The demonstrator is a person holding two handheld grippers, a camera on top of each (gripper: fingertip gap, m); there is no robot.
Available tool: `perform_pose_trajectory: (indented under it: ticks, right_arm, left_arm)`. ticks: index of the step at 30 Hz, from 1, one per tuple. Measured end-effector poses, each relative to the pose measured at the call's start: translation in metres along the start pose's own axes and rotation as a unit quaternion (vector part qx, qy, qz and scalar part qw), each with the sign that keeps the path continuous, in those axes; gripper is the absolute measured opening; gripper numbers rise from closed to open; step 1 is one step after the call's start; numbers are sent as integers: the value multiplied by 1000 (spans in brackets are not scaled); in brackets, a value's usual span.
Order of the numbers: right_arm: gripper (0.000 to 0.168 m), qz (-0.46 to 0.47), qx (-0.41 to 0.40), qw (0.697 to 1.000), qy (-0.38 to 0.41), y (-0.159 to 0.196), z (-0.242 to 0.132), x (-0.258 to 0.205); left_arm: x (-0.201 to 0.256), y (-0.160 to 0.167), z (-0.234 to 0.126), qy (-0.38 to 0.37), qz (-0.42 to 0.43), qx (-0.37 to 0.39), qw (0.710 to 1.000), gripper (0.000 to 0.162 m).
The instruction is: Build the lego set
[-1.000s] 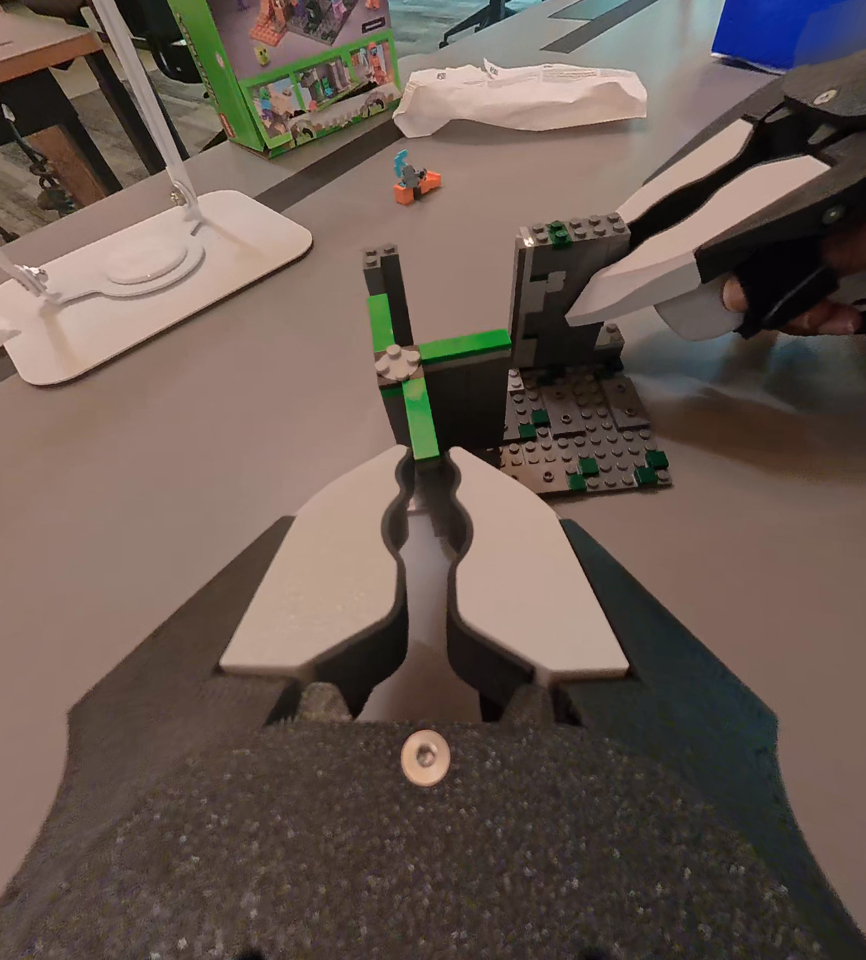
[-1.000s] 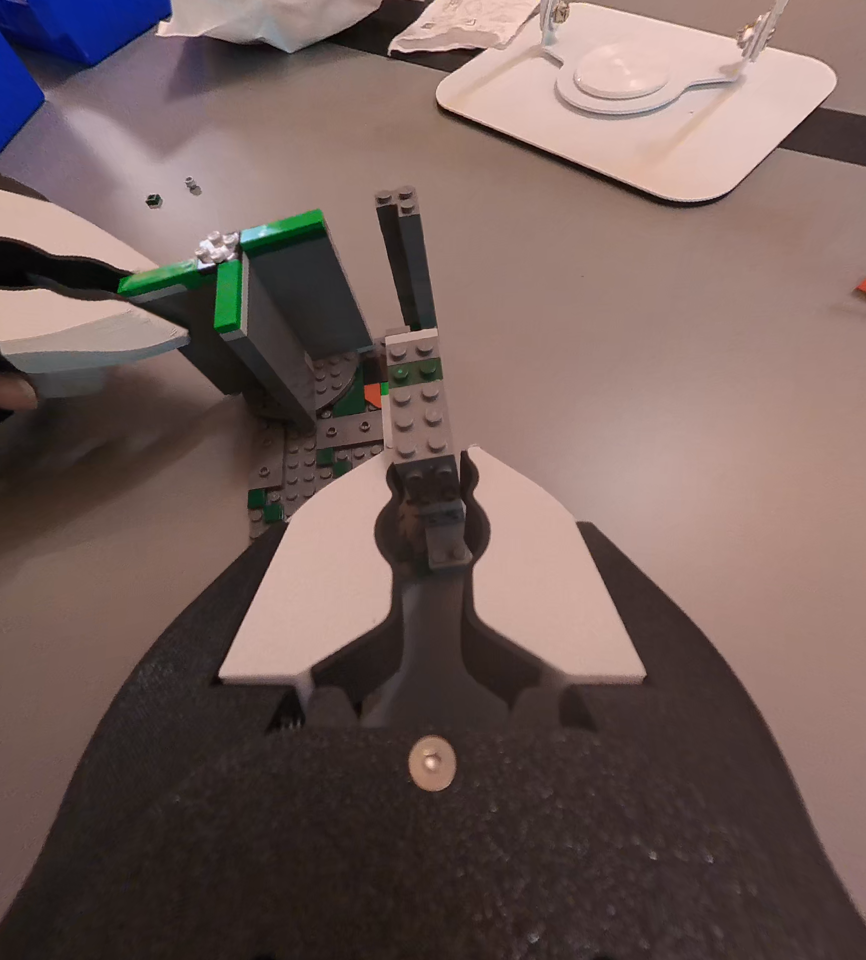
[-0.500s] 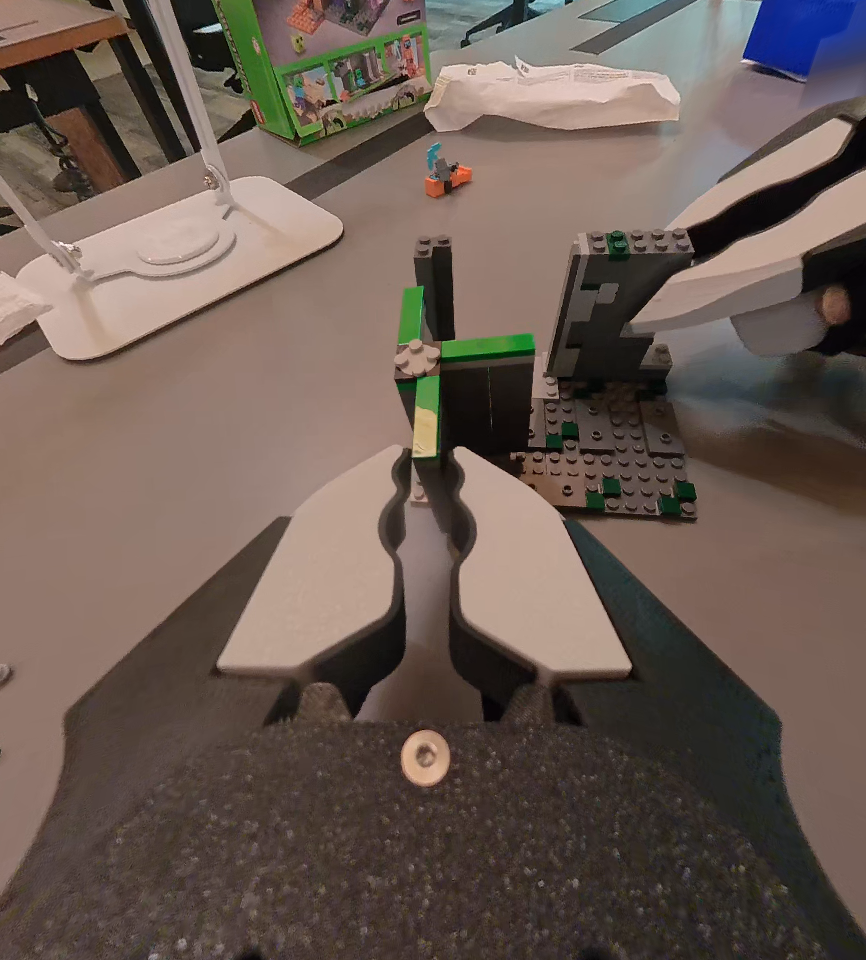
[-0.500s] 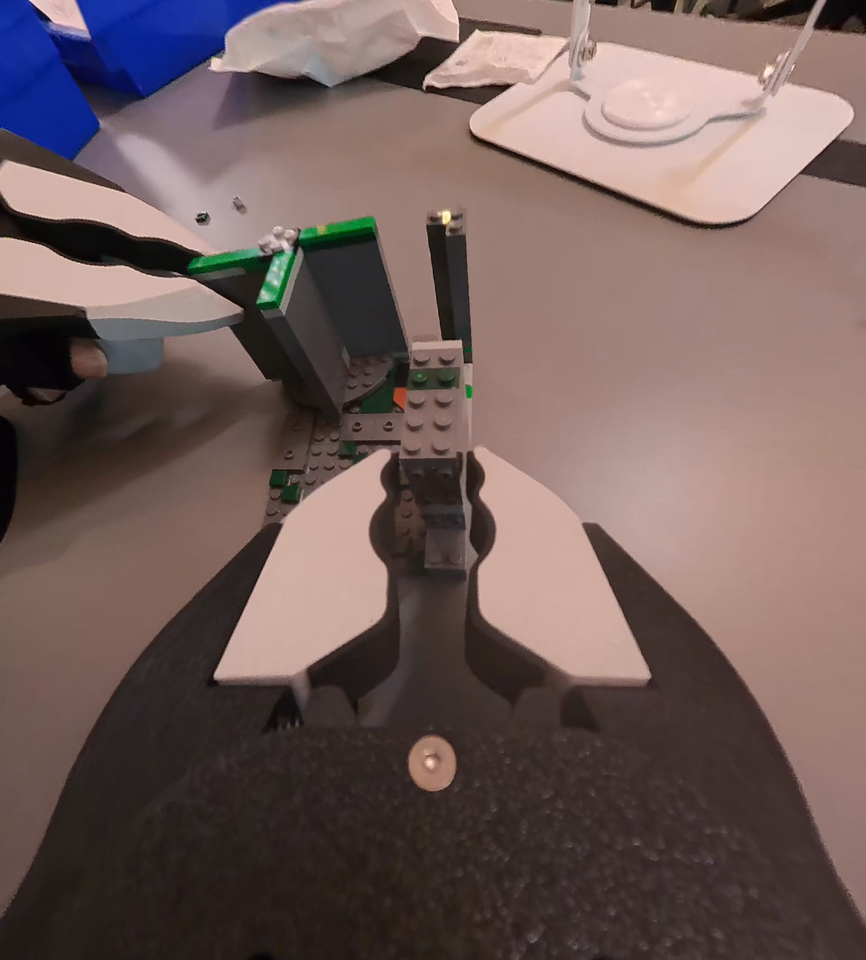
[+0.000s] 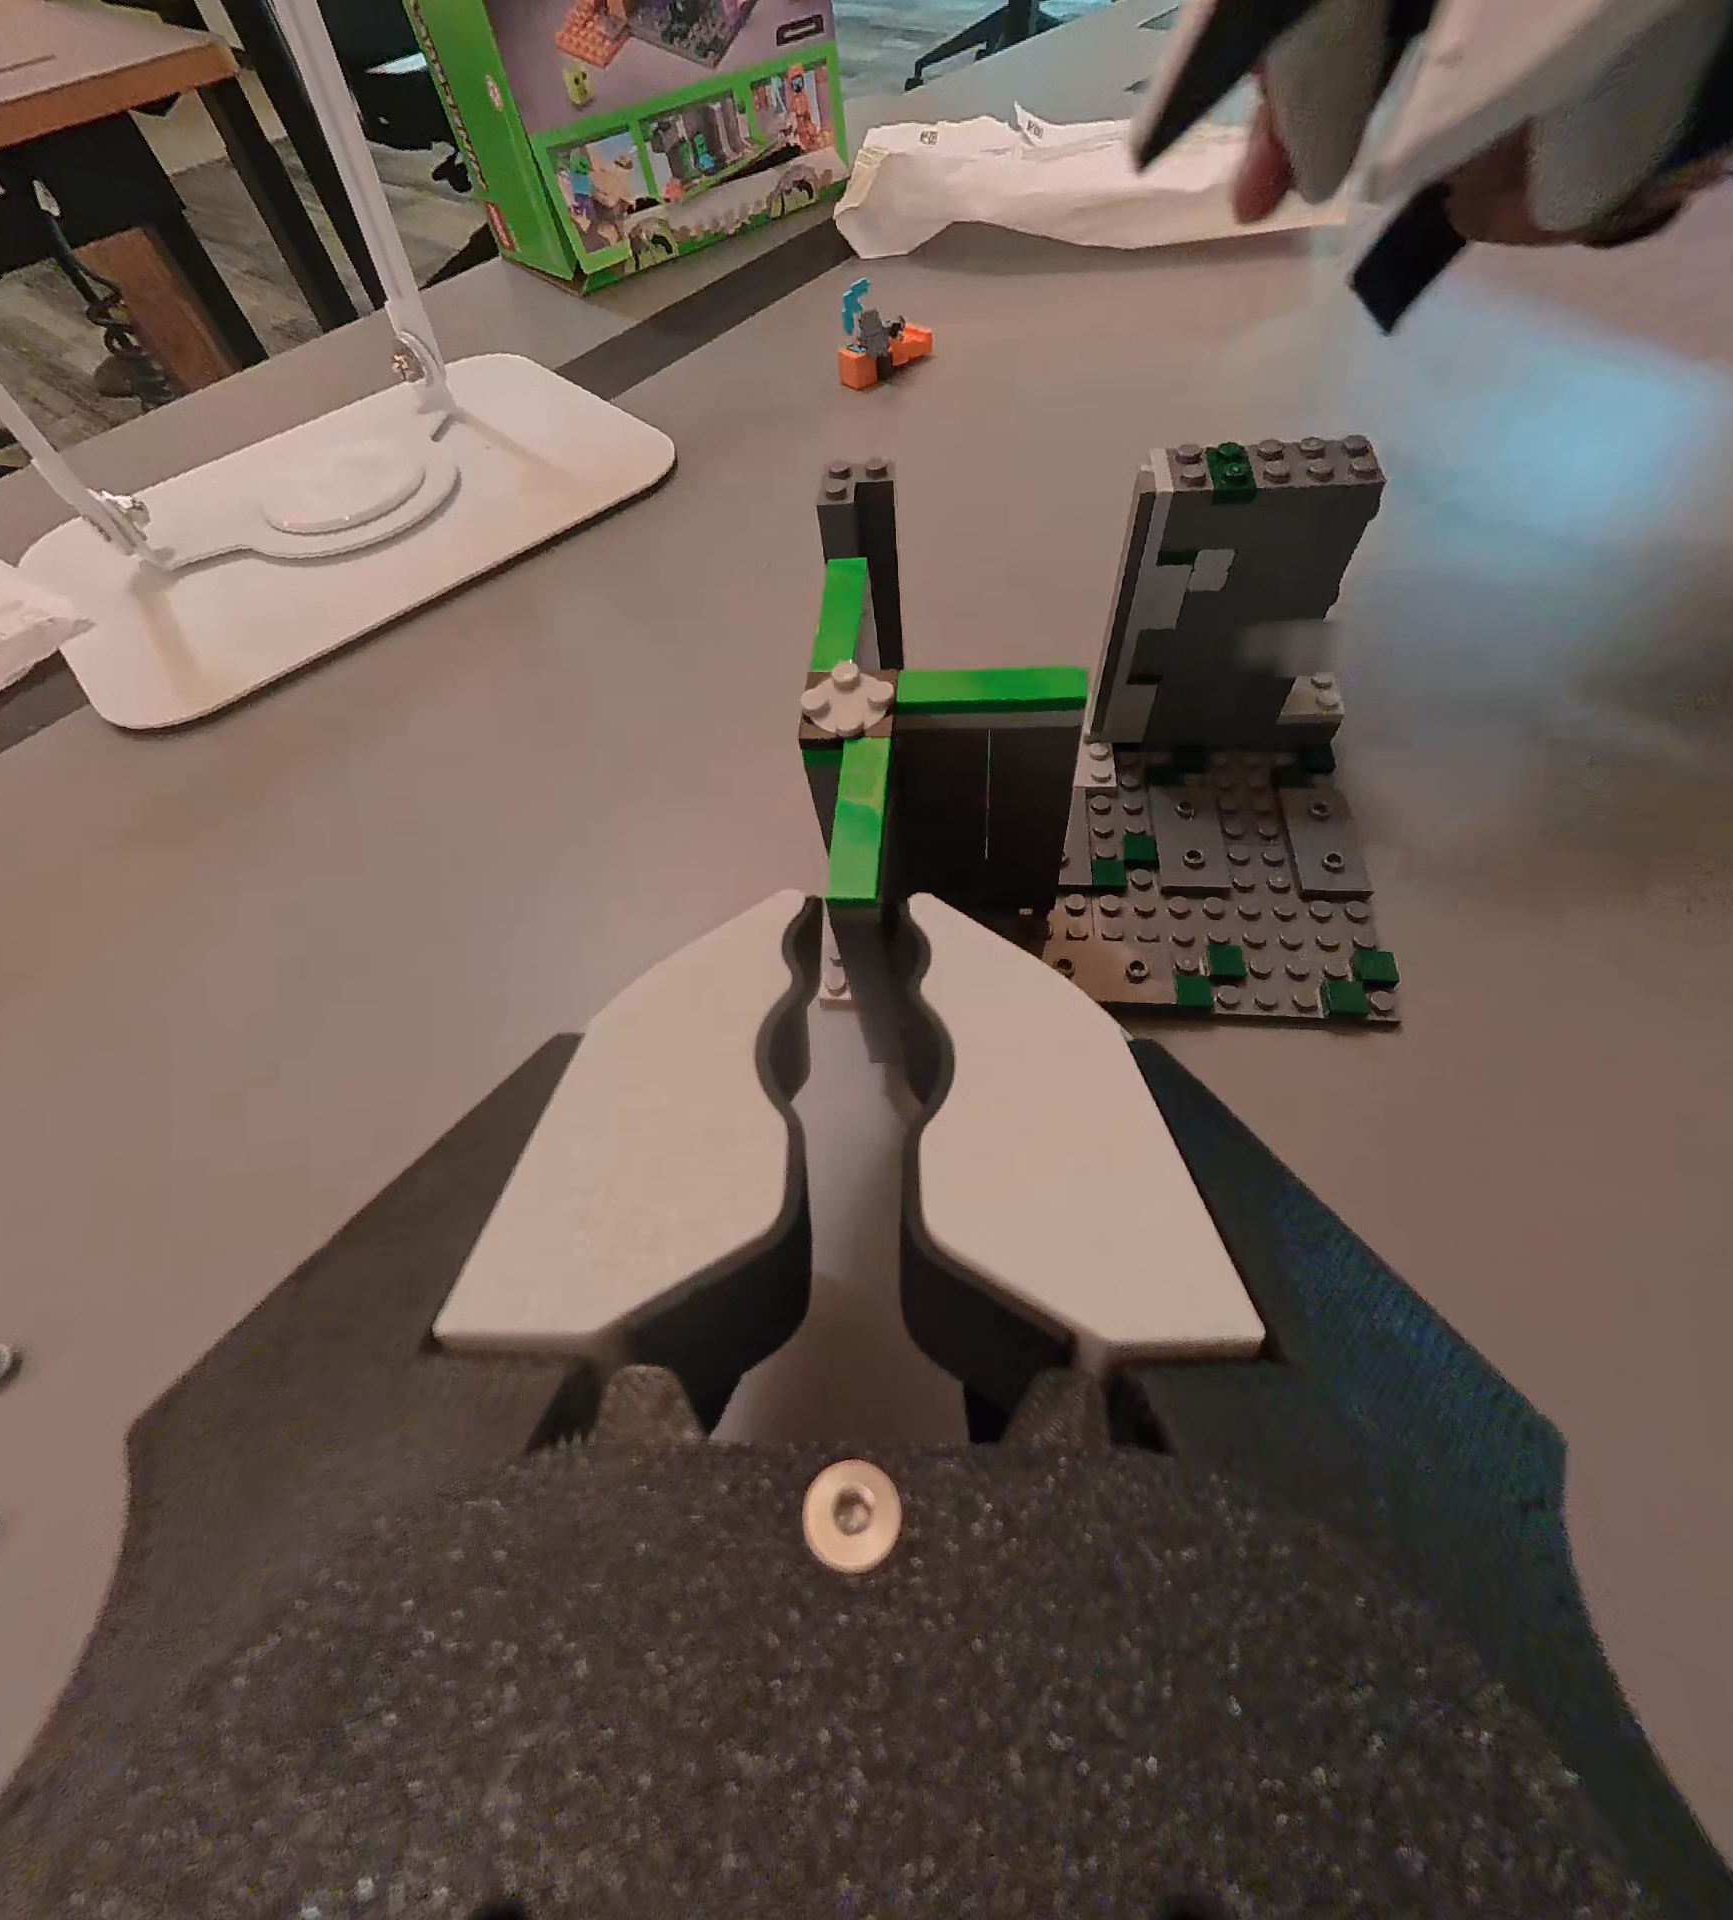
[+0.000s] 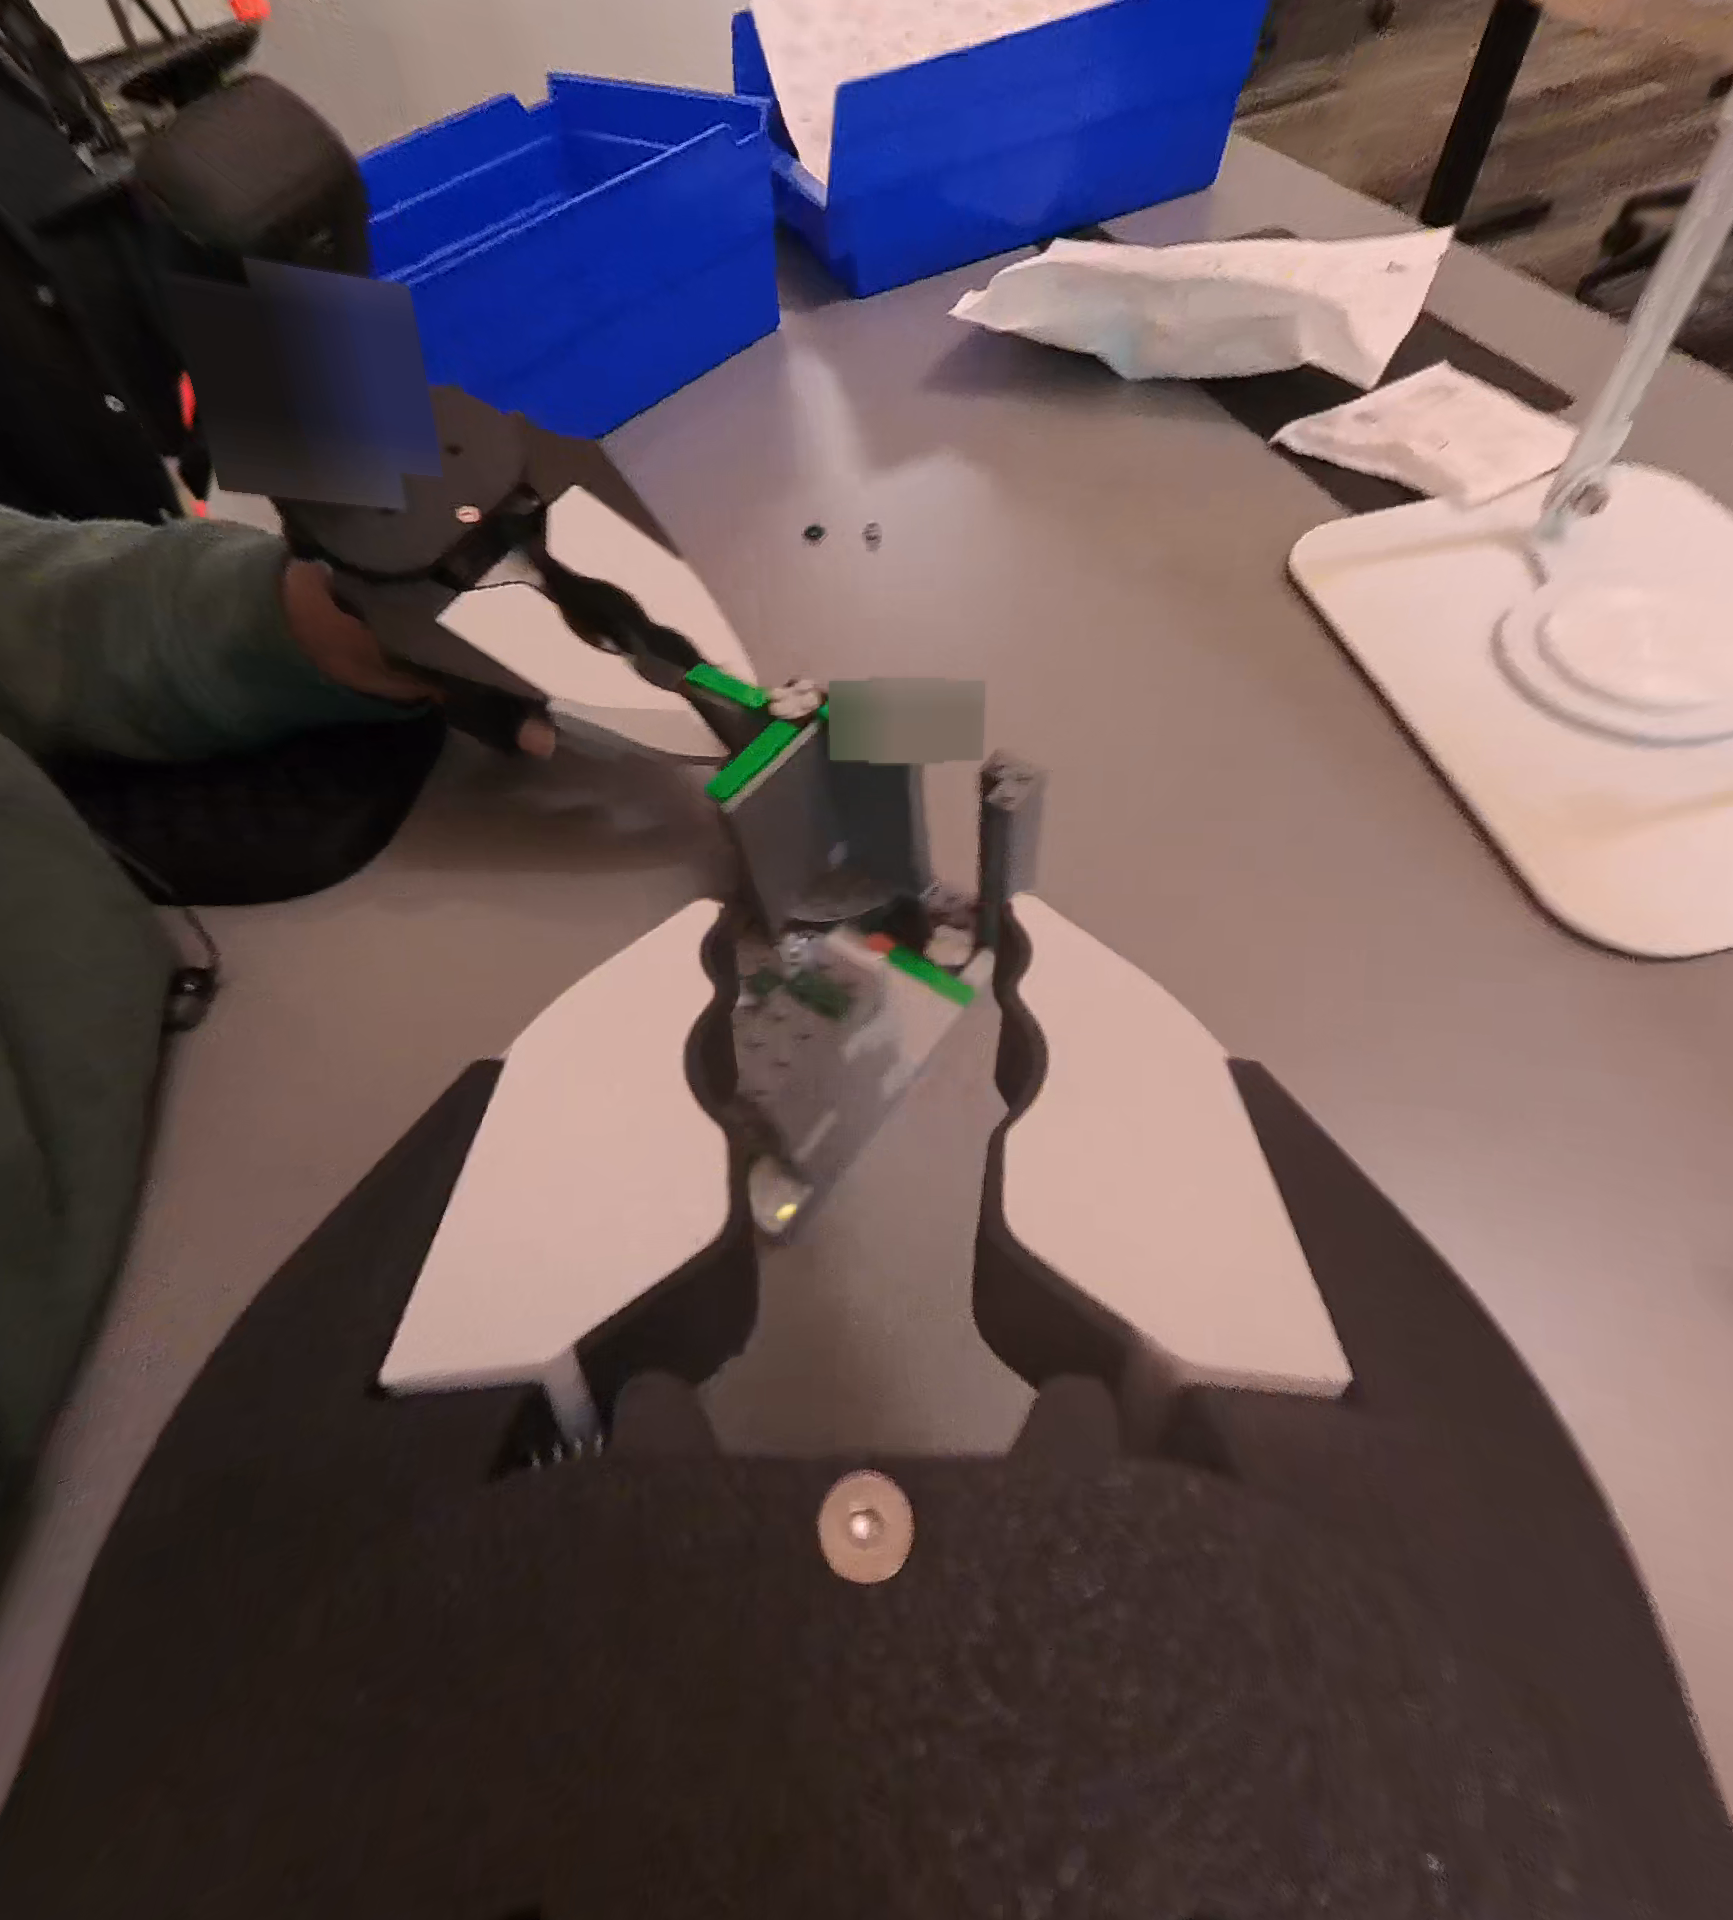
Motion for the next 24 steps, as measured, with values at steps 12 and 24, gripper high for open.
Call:
perform_pose_trajectory:
  ticks: [12, 24]
  right_arm:
    - [49, -9, 17, 992, -122, -14, 52, 29]
    - [48, -35, -30, 994, -95, -17, 73, 19]
  left_arm:
    - [1, 3, 3, 3, 8, -8, 1000, 12]
    - [0, 3, 3, 12, 9, -10, 1000, 12]
Point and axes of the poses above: each gripper's, where its closed fingertips meet, z out along the fingers, y out of its underside, x = y × z across the jaws, the point moved 7 cm from there along -z, back along the fingers, and after that the axes turned 6 degrees about -x, right-handed, at the moved point
